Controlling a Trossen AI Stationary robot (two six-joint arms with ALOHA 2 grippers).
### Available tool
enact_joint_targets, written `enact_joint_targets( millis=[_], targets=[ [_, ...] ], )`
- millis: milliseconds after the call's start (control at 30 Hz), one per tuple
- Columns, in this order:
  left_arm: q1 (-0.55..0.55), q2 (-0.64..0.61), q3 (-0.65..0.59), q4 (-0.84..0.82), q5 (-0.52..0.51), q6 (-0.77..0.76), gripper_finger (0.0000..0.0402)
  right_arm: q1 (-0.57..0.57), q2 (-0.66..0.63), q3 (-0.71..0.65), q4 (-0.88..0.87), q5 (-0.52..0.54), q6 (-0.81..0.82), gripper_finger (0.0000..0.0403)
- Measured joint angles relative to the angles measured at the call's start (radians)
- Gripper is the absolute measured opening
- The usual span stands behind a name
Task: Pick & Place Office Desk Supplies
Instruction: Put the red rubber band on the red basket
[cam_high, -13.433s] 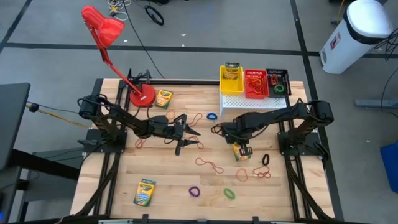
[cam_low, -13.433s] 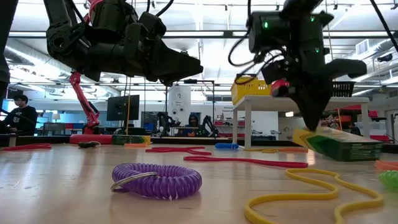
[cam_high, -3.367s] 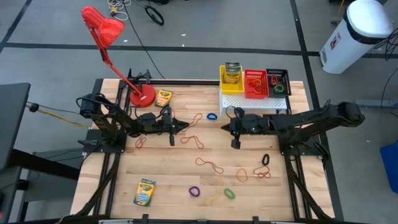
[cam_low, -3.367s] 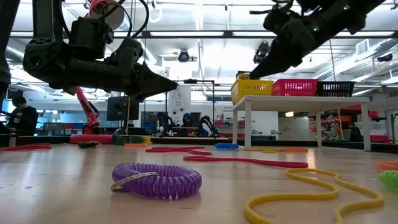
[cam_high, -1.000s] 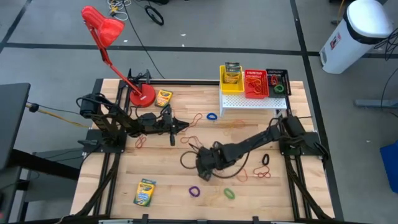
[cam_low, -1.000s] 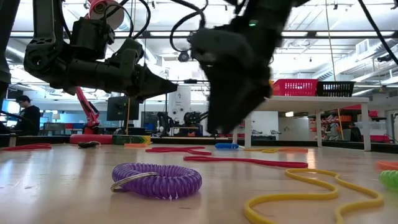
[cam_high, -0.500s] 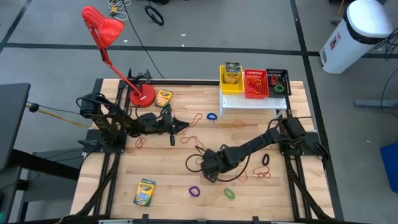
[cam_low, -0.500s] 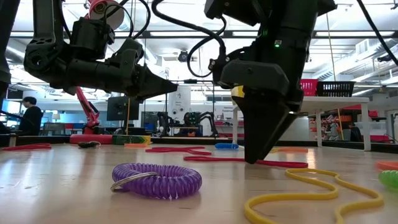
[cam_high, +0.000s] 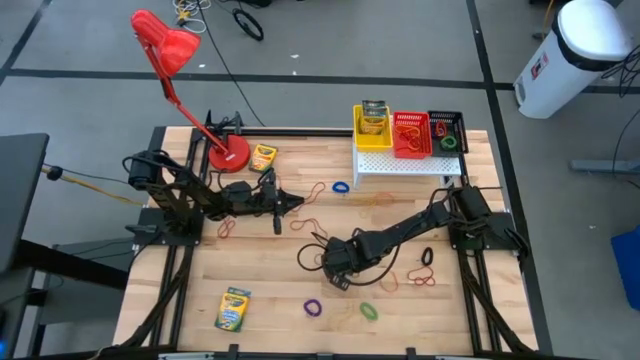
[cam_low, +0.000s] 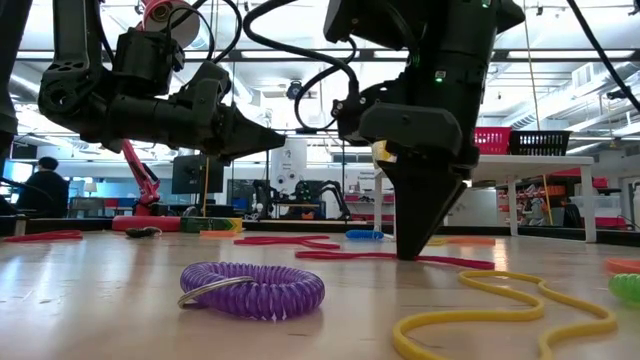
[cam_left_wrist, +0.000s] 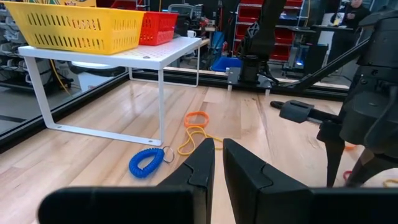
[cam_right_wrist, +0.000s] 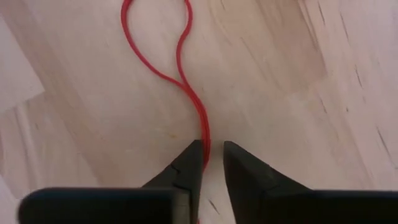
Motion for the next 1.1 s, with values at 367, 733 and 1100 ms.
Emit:
enact_joint_targets(
  millis=[367, 733, 1100],
  targets=[
    [0.0, 0.0, 0.0, 0.001, 0.0, 0.0, 0.0038, 0.004, -0.13, -0.004, -0.084, 0.102, -0.142, 0.0004],
    [0.0, -0.001, 0.0, 0.0, 0.0, 0.0, 0.0038, 0.033, -0.283, -0.004, -0.337, 0.207, -0.235, 0.0003],
    [0.0, -0.001, 0.0, 0.001, 0.0, 0.0, 0.0038, -0.014, -0.459, -0.183, -0.265, 0.223, -0.324, 0.0002]
  ],
)
